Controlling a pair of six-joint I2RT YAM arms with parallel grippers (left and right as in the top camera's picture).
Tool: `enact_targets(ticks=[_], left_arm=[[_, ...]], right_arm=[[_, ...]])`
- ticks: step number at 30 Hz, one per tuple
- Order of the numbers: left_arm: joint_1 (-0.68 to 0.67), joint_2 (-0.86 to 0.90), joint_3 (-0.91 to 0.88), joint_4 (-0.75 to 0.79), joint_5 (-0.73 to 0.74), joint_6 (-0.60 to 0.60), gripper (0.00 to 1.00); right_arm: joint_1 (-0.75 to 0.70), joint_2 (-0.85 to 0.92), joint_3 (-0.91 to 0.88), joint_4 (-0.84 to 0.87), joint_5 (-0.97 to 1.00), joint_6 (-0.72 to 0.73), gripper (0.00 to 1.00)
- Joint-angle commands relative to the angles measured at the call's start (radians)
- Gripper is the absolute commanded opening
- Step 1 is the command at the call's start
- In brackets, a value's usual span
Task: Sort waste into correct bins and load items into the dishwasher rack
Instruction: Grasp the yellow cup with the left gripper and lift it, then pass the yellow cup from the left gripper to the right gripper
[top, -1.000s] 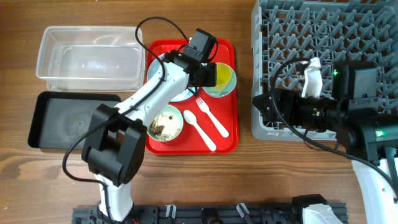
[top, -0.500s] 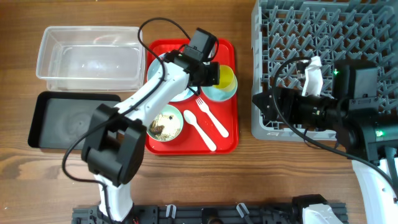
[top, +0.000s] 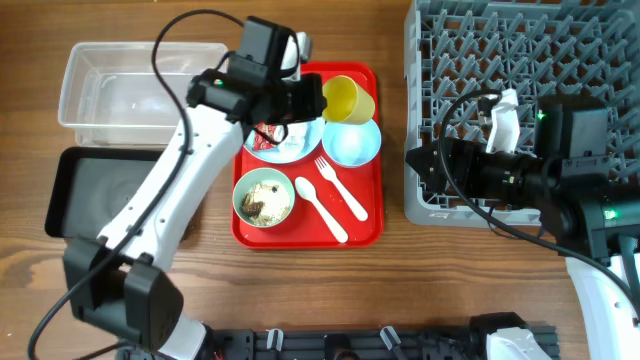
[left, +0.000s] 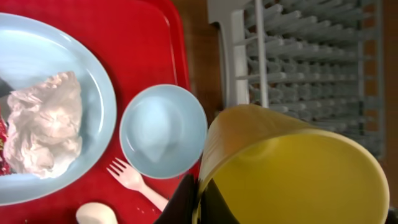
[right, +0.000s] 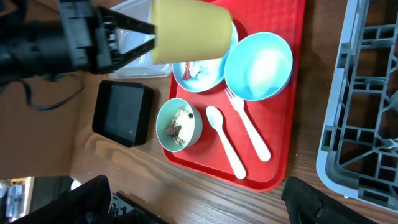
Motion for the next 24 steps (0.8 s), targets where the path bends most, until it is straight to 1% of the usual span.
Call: enact_targets(ticks=[1,6,10,12,16,19,21,24], left_arm=[[0.022,-0.074,0.015,-0.009,0.133,-0.009,0.04],[0.037,-0.108,0.015,-0.016,0.278,-0.009,0.04],[0.056,-0.111,0.015,-0.022,0.456,-0.009,0.04],[0.065,-0.111,0.015,-0.024,0.563,-0.009,0.04],[0.069,-0.111,0.015,-0.024,0.714,-0.009,0.04],[0.069,-0.111,0.015,-0.023,0.822,-0.009,0.04],[0.069,-0.111,0.015,-0.023,0.887,-0.008,0.04],[0.069,-0.111,0.015,-0.009,1.006,-0.006,0.04]], right_arm=[[-0.003,-0.018,0.019,0.006,-0.021,0.003,0.9],[-0.003,-0.022,0.019,0.006,-0.054,-0.072,0.9],[-0.003,-0.041,0.019,0.017,-0.081,-0.103,0.9],[-0.003,-0.056,0.019,0.039,-0.151,-0.133,0.9],[-0.003,-0.08,0.019,0.084,-0.244,-0.15,0.9],[-0.003,-0.09,0.019,0.105,-0.257,-0.164,0.9],[-0.003,-0.09,0.019,0.106,-0.26,-0.195,0.91],[-0.003,-0.089,0.019,0.146,-0.384,-0.272,0.96]])
